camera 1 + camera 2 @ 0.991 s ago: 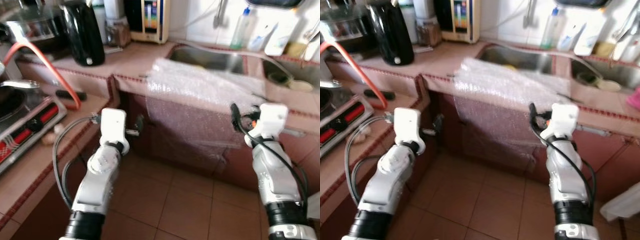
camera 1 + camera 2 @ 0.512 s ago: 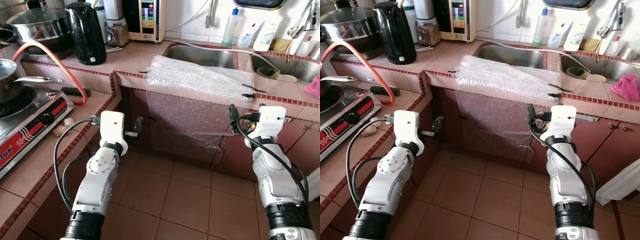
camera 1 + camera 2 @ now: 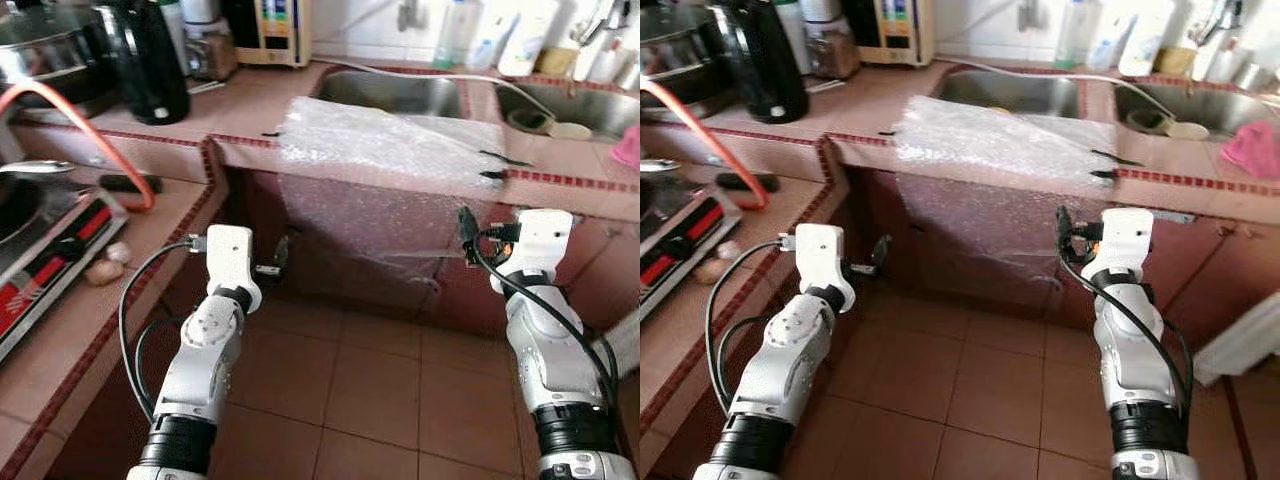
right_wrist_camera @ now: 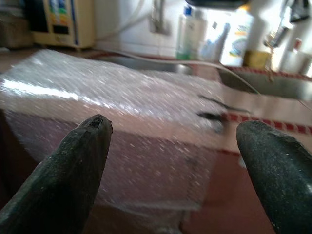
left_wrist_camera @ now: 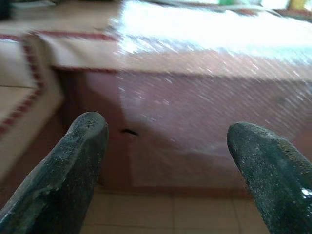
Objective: Kitchen organization
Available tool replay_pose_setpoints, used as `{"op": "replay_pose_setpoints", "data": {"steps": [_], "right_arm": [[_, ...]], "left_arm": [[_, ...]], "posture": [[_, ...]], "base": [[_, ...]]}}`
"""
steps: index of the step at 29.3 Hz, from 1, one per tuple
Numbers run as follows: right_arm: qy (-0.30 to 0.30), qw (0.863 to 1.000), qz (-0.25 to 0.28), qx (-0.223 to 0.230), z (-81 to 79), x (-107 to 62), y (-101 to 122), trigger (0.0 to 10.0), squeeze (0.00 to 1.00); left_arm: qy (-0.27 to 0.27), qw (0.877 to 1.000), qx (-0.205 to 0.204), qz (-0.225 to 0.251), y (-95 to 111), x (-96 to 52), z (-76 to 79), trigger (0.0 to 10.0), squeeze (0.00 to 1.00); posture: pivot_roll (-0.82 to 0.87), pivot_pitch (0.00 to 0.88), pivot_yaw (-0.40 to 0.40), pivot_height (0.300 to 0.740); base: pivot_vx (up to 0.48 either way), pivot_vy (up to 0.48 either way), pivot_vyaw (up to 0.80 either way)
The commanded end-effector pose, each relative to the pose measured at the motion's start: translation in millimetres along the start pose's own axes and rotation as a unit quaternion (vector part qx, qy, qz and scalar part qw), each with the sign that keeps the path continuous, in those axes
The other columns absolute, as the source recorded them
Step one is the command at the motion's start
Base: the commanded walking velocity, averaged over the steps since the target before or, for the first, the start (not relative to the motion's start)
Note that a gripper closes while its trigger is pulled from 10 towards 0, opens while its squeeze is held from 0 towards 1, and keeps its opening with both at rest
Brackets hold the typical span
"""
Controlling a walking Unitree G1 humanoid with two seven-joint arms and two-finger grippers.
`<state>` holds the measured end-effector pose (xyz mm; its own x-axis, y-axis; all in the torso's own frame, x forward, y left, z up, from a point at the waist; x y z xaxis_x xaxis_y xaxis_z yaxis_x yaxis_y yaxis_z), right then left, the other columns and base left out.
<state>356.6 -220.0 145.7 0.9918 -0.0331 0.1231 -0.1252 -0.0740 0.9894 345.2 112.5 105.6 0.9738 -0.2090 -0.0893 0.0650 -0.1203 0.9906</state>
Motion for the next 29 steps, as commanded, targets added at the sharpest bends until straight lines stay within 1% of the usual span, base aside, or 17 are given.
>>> {"op": "replay_pose_setpoints", "data": {"steps": [1, 5, 6, 7, 8, 9, 10, 15, 16, 19, 20, 21, 22, 24, 25, 26, 29], "right_arm": [[-0.005, 1.0, -0.012, 0.0, 1.2, -2.8, -9, 10.0, 0.0], [-0.004, 0.999, -0.044, -0.003, -0.1, -9.8, -31, 10.0, 0.0], [-0.004, 0.999, -0.044, -0.003, -0.1, -9.8, -31, 10.0, 0.0], [-0.008, 0.998, -0.068, -0.004, 0.1, -14.4, -46, 10.0, 0.0], [-0.009, 0.997, -0.081, -0.003, -0.2, -16.8, -54, 10.0, 0.0], [-0.006, 0.995, -0.102, -0.006, -1.9, -21.3, -67, 10.0, 0.0], [-0.006, 0.995, -0.102, -0.006, -1.9, -21.3, -67, 10.0, 0.0], [-0.017, 0.984, -0.177, -0.01, -3.1, -39.1, -111, 10.0, 0.0], [-0.033, 0.977, -0.211, 0.008, -1.0, -47.3, -126, 10.0, 0.0], [-0.055, 0.967, -0.249, 0.027, 2.3, -57.9, -142, 10.0, 0.0], [-0.06, 0.962, -0.266, 0.028, 3.6, -63.2, -149, 10.0, 0.0], [-0.064, 0.953, -0.295, 0.022, 4.8, -73.0, -160, 10.0, 0.0], [-0.064, 0.953, -0.295, 0.022, 4.8, -73.0, -160, 10.0, 0.0], [-0.068, 0.936, -0.345, 0.011, 6.6, -92.7, -178, 10.0, 0.0], [-0.068, 0.932, -0.356, 0.006, 7.2, -97.4, -182, 10.0, 0.0], [-0.068, 0.918, -0.391, -0.011, 10.2, -112.4, -192, 10.0, 0.0], [-0.065, 0.906, -0.417, -0.031, 15.6, -126.0, -200, 10.0, 0.0]], "left_arm": [[-0.003, 1.0, -0.001, -0.02, -15, -2.5, -3.5, 10.0, 0.0], [-0.004, 0.998, 0.005, -0.062, -44, -6.8, -7.2, 10.0, 0.0], [-0.004, 0.998, 0.005, -0.062, -44, -6.8, -7.2, 10.0, 0.0], [-0.004, 0.995, 0.022, -0.097, -64, -10.3, -10.0, 10.0, 0.0], [-0.004, 0.993, 0.029, -0.115, -74, -12.4, -11.5, 10.0, 0.0], [-0.005, 0.989, 0.042, -0.145, -91, -17.1, -14.8, 10.0, 0.0], [-0.005, 0.989, 0.042, -0.145, -91, -17.1, -14.8, 10.0, 0.0], [-0.005, 0.972, 0.065, -0.226, -134, -36.8, -27.1, 10.0, 0.0], [0.001, 0.966, 0.075, -0.248, -143, -42.1, -33.2, 10.0, 0.0], [0.01, 0.959, 0.063, -0.276, -153, -48.5, -39.8, 10.0, 0.0], [0.008, 0.955, 0.071, -0.287, -158, -51.4, -40.8, 10.0, 0.0], [0.004, 0.948, 0.079, -0.308, -165, -57.7, -41.1, 10.0, 0.0], [0.004, 0.948, 0.079, -0.308, -165, -57.7, -41.1, 10.0, 0.0], [-0.005, 0.934, 0.09, -0.345, -180, -71.3, -39.8, 10.0, 0.0], [-0.008, 0.931, 0.097, -0.351, -183, -74.0, -39.4, 10.0, 0.0], [-0.006, 0.926, 0.089, -0.367, -190, -81.3, -38.2, 10.0, 0.0], [-0.002, 0.923, 0.07, -0.378, -194, -85.8, -34.9, 10.0, 0.0]], "posture": [[-0.03, 0.0, 0.015, 0.74], [-0.02, 0.0, 0.018, 0.74], [-0.02, 0.0, 0.018, 0.74], [-0.02, 0.0, 0.021, 0.74], [-0.02, 0.0, 0.02, 0.74], [-0.02, 0.0, 0.021, 0.74], [-0.02, 0.0, 0.021, 0.74], [-0.03, 0.0, 0.032, 0.74], [-0.03, 0.0, 0.032, 0.74], [-0.02, 0.0, 0.032, 0.74], [-0.02, 0.0, 0.032, 0.74], [-0.02, 0.0, 0.031, 0.74], [-0.02, 0.0, 0.031, 0.74], [-0.04, 0.0, 0.032, 0.74], [-0.04, 0.0, 0.032, 0.74], [-0.04, 0.0, 0.031, 0.74], [-0.03, 0.0, 0.022, 0.74]], "base": [[0.0, 0.0, -0.8], [0.0, 0.0, -0.8], [0.0, 0.0, -0.8], [0.0, 0.0, -0.8], [0.0, 0.0, -0.8], [0.0, 0.0, -0.8], [0.0, 0.0, -0.8], [0.0, 0.0, -0.67], [0.0, 0.0, 0.0], [0.0, 0.0, 0.0], [0.0, 0.0, 0.0], [0.0, 0.0, 0.0], [0.0, 0.0, 0.0], [0.0, 0.0, 0.0], [0.0, 0.0, 0.0], [0.0, 0.0, 0.0], [0.0, 0.0, 0.0]]}}
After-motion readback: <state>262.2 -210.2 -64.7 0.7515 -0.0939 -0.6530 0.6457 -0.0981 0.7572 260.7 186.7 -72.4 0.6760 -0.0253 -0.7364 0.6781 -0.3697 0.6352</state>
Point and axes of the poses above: a point about 5 cm out from each wrist's last joint towards the gripper, its own x axis pointing out of the wrist towards the gripper, its own y axis along the axis of the wrist's last joint, z = x × y, the point moved 3 cm from there along x, pointing out of the wrist towards the gripper, and after that the axes turned 9 degrees about x, right-handed, at the moved point
